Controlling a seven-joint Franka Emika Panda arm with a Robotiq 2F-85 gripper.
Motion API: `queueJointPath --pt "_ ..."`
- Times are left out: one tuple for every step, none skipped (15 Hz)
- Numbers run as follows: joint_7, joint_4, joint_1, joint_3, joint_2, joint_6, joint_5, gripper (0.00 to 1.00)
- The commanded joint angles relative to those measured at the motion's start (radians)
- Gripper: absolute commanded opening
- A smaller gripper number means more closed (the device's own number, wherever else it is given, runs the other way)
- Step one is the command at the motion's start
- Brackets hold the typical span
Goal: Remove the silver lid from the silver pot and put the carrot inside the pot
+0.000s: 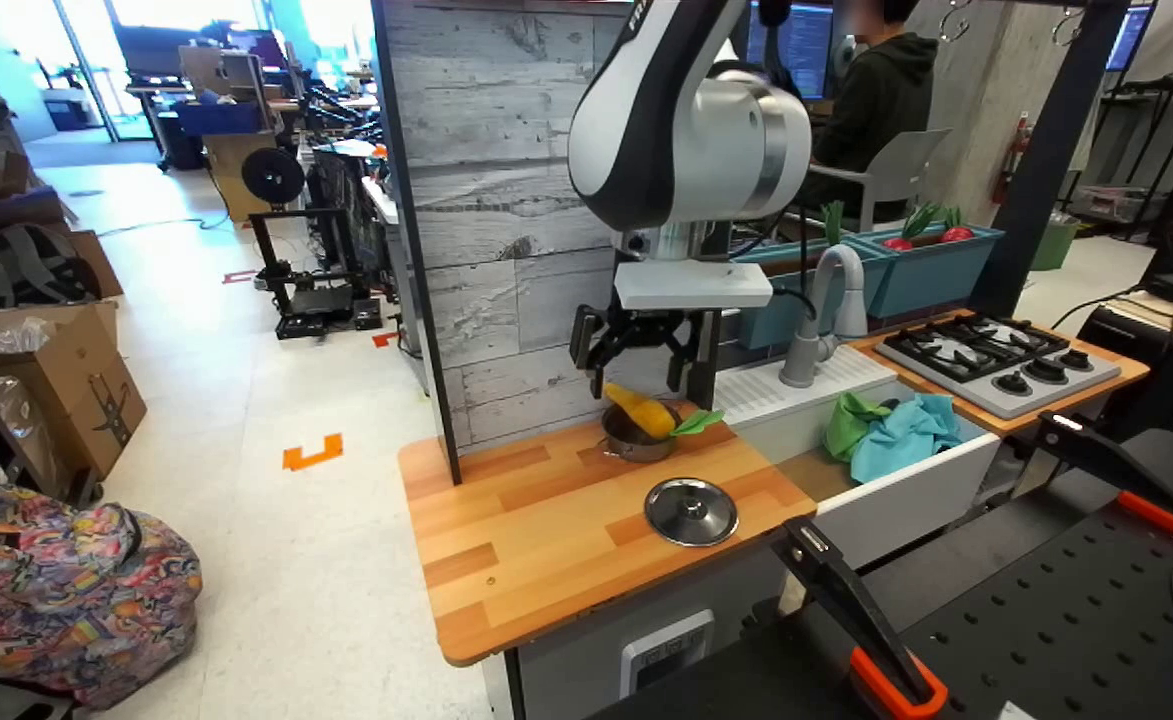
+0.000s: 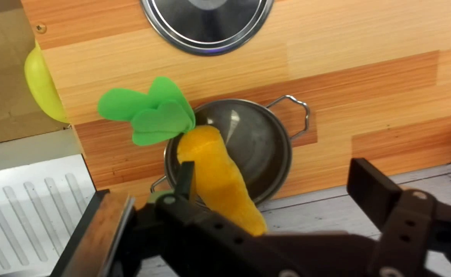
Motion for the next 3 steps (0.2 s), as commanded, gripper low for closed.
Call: queueJointPath --pt "-0.008 -0.015 0.008 -0.005 -0.018 -0.003 0.013 1.0" --pt "-0.008 -0.029 0.008 -0.004 -0.03 -0.003 0.013 1.0" --pt "-0.008 -0.037 0.008 -0.004 -0.036 -0.003 0.013 1.0"
